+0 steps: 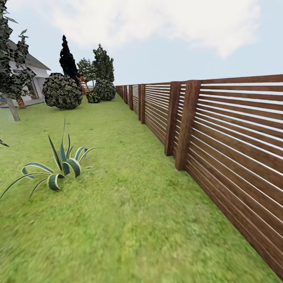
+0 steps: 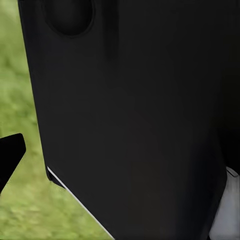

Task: Take the three Easter eggs out of the wicker basket on the lawn in the garden, then place them on the lawn next to a single tree (choose any tree) so that all three eggs are next to the same tree and none are left in the basket.

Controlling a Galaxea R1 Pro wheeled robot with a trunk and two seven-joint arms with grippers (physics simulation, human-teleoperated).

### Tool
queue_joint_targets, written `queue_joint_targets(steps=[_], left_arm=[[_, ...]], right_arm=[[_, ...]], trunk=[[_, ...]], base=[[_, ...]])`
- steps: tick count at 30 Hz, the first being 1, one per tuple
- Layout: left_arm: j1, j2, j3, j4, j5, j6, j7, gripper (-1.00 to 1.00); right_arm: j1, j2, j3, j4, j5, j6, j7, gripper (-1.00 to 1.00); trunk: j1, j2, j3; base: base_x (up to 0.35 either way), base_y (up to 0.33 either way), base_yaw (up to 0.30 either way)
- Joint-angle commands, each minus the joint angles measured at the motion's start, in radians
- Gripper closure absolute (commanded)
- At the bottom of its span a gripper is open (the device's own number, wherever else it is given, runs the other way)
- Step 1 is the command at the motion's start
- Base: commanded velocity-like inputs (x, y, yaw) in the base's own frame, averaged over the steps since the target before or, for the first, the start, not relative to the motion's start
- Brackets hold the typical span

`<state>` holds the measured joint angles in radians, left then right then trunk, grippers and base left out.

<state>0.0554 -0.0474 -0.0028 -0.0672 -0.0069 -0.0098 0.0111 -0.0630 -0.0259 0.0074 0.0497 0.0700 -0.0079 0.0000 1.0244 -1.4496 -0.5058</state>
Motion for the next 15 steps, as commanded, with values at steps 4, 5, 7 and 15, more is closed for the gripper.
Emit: queue_joint_targets(steps=[4,5,7,15], left_arm=[[0.001,0.000,0.000,-0.002,-0.001,-0.001,0.001,-1.00],[0.001,0.000,0.000,-0.002,-0.001,-0.001,0.001,-1.00],[0.001,0.000,0.000,-0.002,-0.001,-0.001,0.001,-1.00],[0.001,0.000,0.000,-0.002,-0.001,-0.001,0.001,-1.00]], right_arm=[[-0.001,0.000,0.000,0.002,0.008,0.000,0.000,-1.00],[-0.001,0.000,0.000,0.002,0.008,0.000,0.000,-1.00],[-0.001,0.000,0.000,0.002,0.008,0.000,0.000,-1.00],[-0.001,0.000,0.000,0.002,0.008,0.000,0.000,-1.00]], trunk=[[0.001,0.000,-0.001],[0.001,0.000,-0.001],[0.001,0.000,-0.001],[0.001,0.000,-0.001]], base=[[0.335,0.000,0.090],[0.335,0.000,0.022],[0.335,0.000,0.010],[0.335,0.000,0.001]])
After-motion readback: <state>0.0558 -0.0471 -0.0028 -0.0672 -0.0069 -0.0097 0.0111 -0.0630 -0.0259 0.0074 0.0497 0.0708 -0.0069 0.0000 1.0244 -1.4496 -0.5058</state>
